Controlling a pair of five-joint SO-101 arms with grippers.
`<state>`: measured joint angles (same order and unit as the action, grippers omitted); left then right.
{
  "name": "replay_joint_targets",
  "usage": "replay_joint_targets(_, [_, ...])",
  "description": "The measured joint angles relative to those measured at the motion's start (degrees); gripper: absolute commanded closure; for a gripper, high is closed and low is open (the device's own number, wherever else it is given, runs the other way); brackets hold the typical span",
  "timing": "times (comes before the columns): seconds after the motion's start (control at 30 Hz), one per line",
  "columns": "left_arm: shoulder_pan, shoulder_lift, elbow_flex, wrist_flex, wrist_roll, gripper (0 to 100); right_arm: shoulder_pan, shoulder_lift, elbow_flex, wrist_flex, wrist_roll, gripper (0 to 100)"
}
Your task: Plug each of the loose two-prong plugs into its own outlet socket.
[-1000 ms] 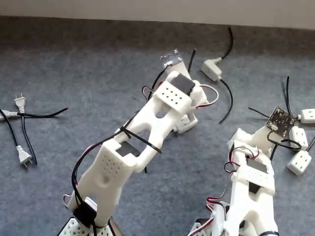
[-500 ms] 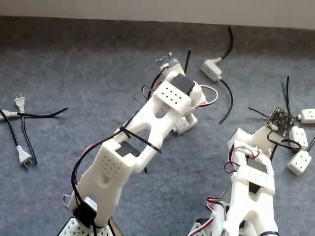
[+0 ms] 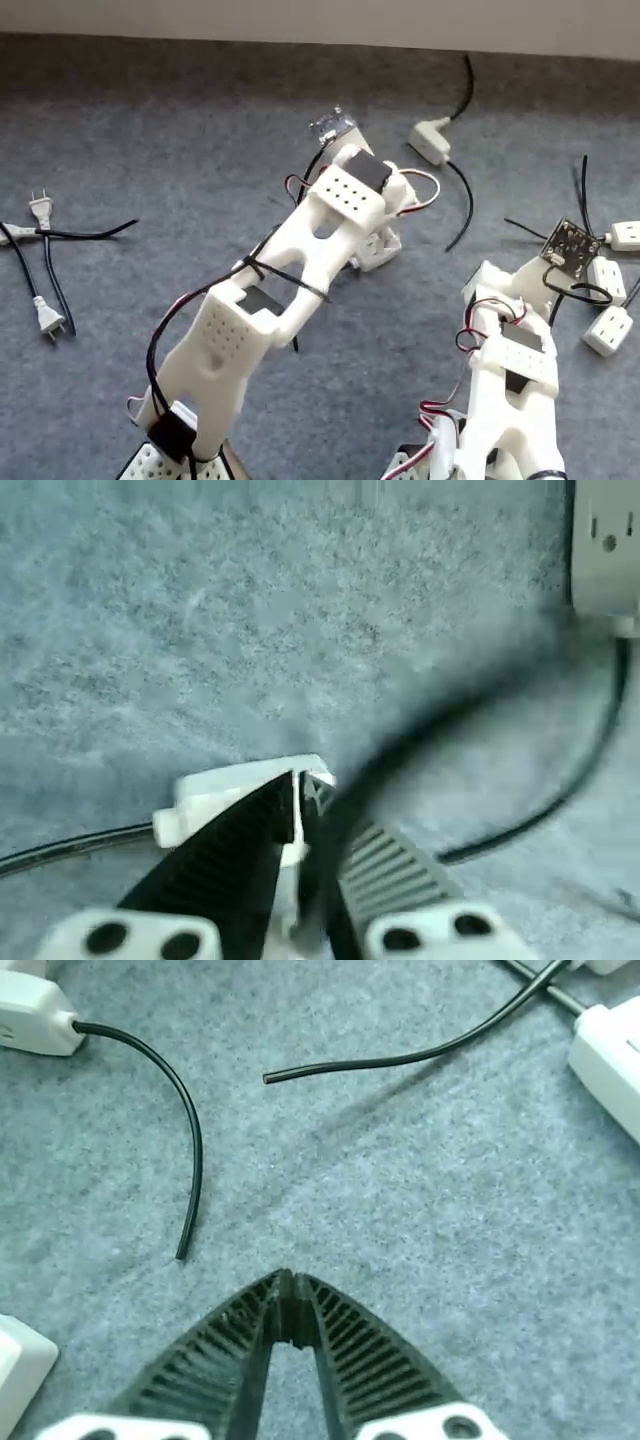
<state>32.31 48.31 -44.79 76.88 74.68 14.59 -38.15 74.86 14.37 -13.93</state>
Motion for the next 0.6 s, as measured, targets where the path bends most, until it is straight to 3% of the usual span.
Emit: replay_joint_targets(0.6, [-1.58,-3.08,0.09,0.79,0.0,99,0.0,-0.09,0.0,0.0,0.0,99.1])
